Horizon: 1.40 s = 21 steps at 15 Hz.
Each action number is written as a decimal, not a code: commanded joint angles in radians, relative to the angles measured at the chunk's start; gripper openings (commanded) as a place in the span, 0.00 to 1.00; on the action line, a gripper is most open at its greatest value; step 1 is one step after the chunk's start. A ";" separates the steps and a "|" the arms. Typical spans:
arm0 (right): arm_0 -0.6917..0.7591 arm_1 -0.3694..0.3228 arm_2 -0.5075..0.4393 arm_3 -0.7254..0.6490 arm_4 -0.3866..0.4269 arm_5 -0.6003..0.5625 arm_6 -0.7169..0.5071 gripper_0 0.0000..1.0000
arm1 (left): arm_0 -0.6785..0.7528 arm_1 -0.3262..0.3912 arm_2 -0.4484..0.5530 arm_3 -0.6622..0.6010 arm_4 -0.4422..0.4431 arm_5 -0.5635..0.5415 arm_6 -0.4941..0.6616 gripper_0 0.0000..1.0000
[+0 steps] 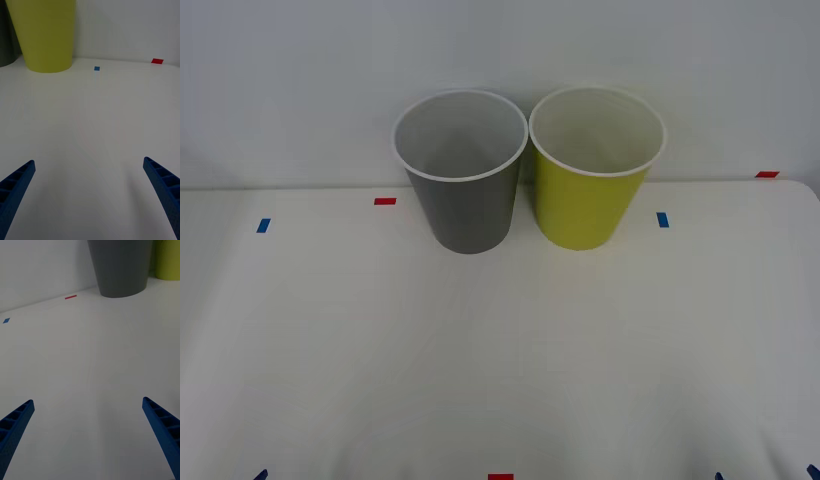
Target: Put cans in the gray bin and PET bottles in the light green bin.
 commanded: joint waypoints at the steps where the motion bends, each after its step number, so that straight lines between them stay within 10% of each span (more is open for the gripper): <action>1: 0.000 0.000 0.000 0.000 0.000 0.000 0.000 1.00 | 0.000 0.000 0.000 0.000 0.000 0.000 0.000 1.00; 21: 0.000 0.000 0.000 0.000 0.000 0.000 0.000 1.00 | 0.000 0.000 0.000 0.000 0.000 0.000 0.000 1.00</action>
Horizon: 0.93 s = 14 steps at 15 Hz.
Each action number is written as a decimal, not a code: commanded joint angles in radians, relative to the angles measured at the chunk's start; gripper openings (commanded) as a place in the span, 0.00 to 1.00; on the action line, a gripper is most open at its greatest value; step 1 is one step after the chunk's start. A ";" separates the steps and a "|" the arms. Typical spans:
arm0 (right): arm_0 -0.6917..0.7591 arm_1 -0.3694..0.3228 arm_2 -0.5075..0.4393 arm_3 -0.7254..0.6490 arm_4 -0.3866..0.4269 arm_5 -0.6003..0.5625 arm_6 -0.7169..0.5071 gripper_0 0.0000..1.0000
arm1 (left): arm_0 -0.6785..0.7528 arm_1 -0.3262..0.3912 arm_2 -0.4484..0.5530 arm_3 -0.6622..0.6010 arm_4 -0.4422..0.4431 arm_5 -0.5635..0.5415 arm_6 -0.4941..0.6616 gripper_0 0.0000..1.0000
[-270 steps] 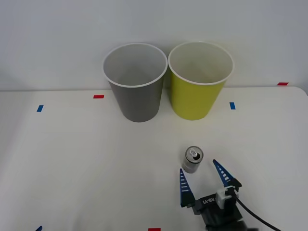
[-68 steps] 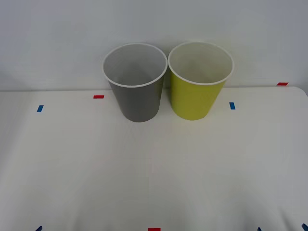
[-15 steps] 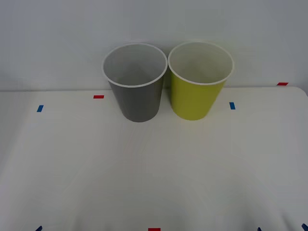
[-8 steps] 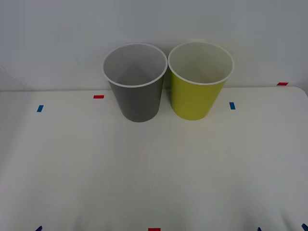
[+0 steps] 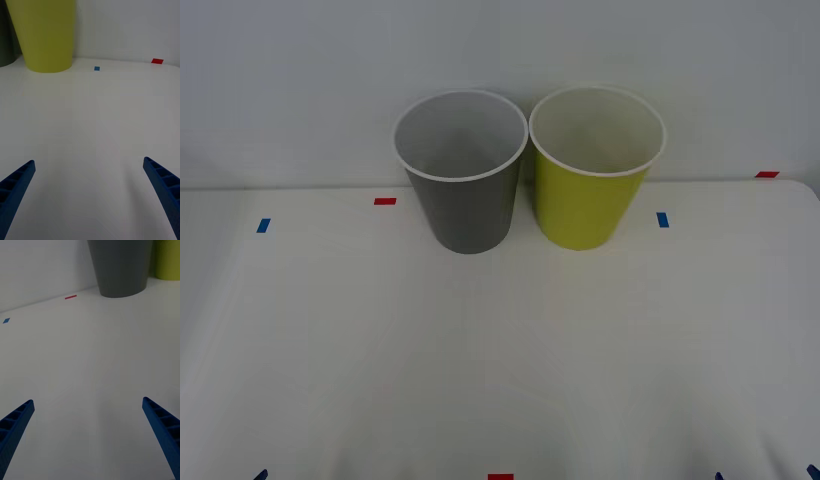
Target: Put cans in the gray bin and PET bottles in the light green bin.
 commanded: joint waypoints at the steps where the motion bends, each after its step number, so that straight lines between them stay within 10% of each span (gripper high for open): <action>1: 0.000 0.000 0.000 0.000 0.000 0.000 0.000 1.00 | 0.000 0.000 0.000 0.000 0.000 0.000 0.000 1.00; 14: 0.000 0.000 0.000 0.000 0.000 0.000 0.000 1.00 | 0.000 0.000 0.000 0.000 0.000 0.000 0.000 1.00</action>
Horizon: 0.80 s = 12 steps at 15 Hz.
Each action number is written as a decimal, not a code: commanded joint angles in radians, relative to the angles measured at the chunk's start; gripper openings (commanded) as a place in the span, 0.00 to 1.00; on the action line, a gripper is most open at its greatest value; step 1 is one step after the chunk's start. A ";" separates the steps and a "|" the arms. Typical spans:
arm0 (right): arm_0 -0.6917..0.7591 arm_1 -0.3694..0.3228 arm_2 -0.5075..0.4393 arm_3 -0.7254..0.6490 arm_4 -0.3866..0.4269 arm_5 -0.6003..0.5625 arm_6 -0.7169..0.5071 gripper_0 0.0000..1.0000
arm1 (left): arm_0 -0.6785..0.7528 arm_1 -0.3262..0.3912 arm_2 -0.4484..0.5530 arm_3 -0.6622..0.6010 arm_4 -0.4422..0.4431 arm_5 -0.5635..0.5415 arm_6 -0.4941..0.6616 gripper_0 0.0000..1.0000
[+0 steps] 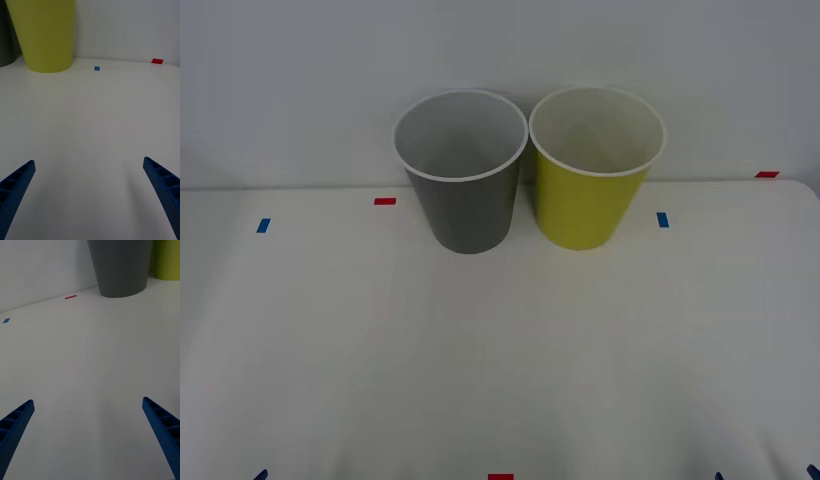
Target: Put cans in the gray bin and PET bottles in the light green bin.
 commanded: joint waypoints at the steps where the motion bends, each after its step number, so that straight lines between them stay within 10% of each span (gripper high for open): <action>1: 0.000 0.000 0.000 0.000 0.000 0.000 0.000 1.00 | 0.000 0.000 0.000 0.000 0.000 0.000 0.000 1.00; 12: 0.000 0.000 0.000 0.000 0.000 0.000 0.000 1.00 | 0.000 0.000 0.000 0.000 0.000 0.000 0.000 1.00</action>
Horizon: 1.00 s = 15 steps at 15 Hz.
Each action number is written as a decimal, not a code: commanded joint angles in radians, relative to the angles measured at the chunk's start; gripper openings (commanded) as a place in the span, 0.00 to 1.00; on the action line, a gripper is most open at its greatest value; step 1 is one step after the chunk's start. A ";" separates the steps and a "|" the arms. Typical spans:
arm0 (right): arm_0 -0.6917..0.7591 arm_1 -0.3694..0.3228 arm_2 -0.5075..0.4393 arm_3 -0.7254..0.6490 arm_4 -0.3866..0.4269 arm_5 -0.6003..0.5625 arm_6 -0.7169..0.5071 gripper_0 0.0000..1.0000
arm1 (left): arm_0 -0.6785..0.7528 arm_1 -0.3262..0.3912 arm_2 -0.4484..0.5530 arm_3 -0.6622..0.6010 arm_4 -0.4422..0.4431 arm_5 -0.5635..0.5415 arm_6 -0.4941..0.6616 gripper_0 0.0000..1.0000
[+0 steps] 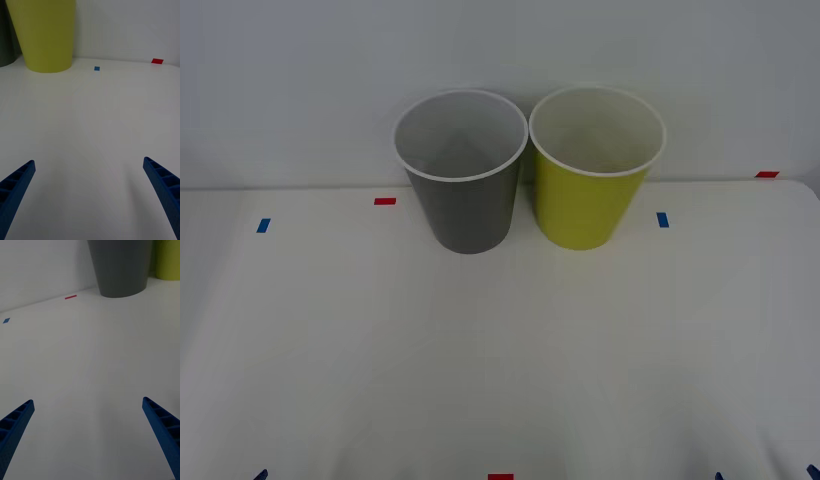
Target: Put cans in the gray bin and PET bottles in the light green bin.
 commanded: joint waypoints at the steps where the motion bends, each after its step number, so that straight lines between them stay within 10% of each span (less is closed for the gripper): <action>1: 0.000 0.000 0.000 0.000 0.000 0.000 0.000 1.00 | 0.000 0.000 0.000 0.000 0.000 0.000 0.000 1.00; 15: 0.000 0.000 0.000 0.000 0.000 0.000 0.000 1.00 | 0.000 0.000 0.000 0.000 0.000 0.000 0.000 1.00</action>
